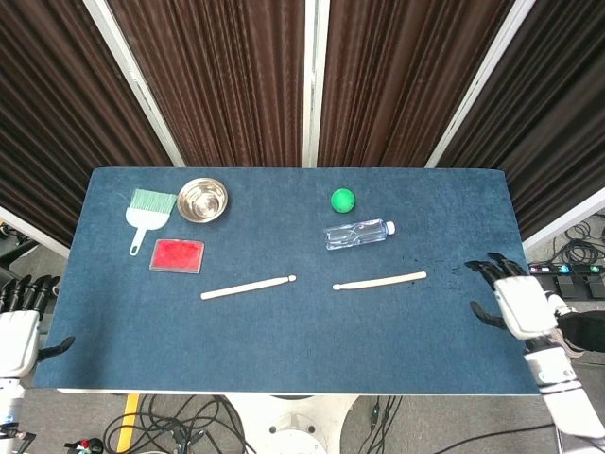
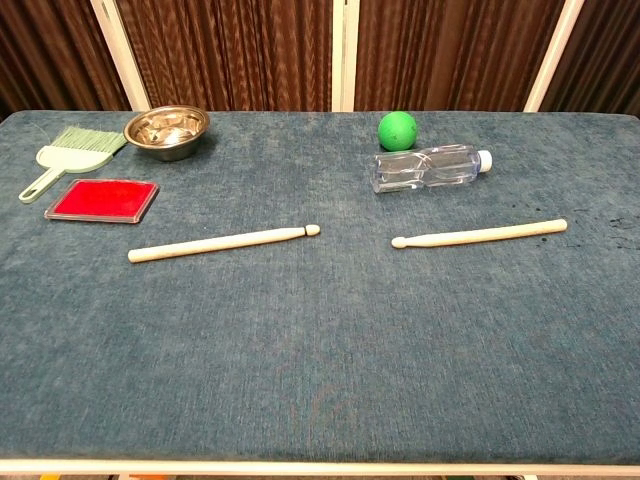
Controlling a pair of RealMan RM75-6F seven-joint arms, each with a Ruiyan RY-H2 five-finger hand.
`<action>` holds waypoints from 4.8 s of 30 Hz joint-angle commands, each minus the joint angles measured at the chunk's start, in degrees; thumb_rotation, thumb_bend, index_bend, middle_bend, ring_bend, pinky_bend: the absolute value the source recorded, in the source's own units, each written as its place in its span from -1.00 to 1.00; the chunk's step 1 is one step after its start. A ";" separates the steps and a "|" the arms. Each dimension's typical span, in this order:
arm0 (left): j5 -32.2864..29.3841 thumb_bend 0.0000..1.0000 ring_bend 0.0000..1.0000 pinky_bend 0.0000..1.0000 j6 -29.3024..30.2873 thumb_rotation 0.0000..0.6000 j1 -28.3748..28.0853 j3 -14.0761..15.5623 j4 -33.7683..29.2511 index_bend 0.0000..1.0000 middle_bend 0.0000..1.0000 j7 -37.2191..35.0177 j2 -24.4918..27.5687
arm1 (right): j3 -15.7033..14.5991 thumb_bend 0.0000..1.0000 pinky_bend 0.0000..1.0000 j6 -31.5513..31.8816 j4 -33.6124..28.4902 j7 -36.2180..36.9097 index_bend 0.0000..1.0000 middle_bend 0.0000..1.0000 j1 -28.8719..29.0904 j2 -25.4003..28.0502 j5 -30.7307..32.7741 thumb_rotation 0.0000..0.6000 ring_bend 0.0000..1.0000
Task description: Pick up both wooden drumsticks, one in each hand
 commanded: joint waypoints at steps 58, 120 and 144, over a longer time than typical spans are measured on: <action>-0.46 -0.91 -0.95 -0.96 -1.04 1.00 0.97 0.47 2.45 -0.72 -0.79 -4.17 -0.10 | -1.72 -0.46 -0.41 -18.81 39.52 -8.45 0.05 0.04 18.94 -32.42 5.18 1.00 -0.46; -32.97 -0.47 0.31 0.64 -31.29 1.00 -34.89 -7.43 10.73 -0.15 0.01 23.70 -27.29 | 2.36 0.55 -0.32 3.11 5.33 0.35 0.45 0.30 10.22 -5.34 2.06 1.00 -0.22; -39.89 -0.45 0.31 0.64 -31.16 1.00 -39.21 -5.17 13.95 -0.15 0.04 28.43 -29.99 | 2.54 0.55 -0.32 2.38 6.90 1.28 0.46 0.30 10.02 -6.01 2.52 1.00 -0.22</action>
